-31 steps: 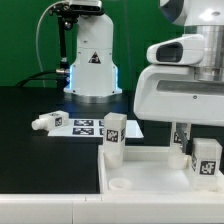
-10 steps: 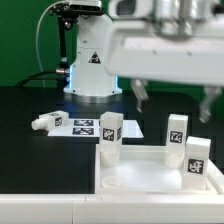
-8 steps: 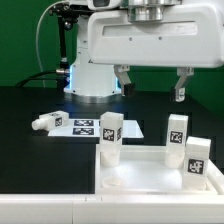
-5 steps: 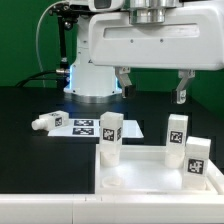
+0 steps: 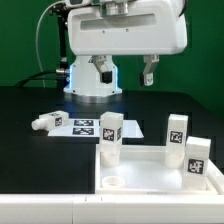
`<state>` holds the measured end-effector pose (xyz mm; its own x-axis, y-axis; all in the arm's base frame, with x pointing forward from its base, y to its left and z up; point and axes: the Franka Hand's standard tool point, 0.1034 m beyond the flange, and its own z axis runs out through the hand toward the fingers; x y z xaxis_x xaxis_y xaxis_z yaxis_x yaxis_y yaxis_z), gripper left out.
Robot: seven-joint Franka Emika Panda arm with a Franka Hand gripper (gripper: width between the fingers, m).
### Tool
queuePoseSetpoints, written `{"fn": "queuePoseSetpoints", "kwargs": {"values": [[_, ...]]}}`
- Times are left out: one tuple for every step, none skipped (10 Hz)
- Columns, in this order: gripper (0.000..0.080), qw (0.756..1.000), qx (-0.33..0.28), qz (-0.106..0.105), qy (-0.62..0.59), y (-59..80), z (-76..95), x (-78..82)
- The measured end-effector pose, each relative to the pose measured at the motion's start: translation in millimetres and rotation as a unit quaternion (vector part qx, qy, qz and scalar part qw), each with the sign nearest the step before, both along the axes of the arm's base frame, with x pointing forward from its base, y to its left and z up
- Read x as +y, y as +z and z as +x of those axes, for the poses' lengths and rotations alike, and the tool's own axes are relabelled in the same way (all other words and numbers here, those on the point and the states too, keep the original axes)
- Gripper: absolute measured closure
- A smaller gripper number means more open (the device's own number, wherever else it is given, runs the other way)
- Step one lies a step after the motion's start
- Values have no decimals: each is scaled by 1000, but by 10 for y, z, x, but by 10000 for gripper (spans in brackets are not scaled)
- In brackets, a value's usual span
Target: Assemble square table
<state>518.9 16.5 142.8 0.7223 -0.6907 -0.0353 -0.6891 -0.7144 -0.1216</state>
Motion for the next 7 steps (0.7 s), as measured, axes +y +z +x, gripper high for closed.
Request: {"fn": "queuePoseSetpoints", "kwargs": {"values": [[151, 1000, 0, 0, 0, -4, -3, 0], [151, 1000, 1, 0, 0, -6, -5, 0], [151, 1000, -4, 6, 2, -31, -45, -45], [151, 1000, -8, 14, -13, -111, -216, -208], [151, 1000, -5, 11, 1, -216, -473, -413], [151, 1000, 4, 9, 6, -316, -703, -676], [151, 1000, 9, 6, -8, -358, -773, -807]]}}
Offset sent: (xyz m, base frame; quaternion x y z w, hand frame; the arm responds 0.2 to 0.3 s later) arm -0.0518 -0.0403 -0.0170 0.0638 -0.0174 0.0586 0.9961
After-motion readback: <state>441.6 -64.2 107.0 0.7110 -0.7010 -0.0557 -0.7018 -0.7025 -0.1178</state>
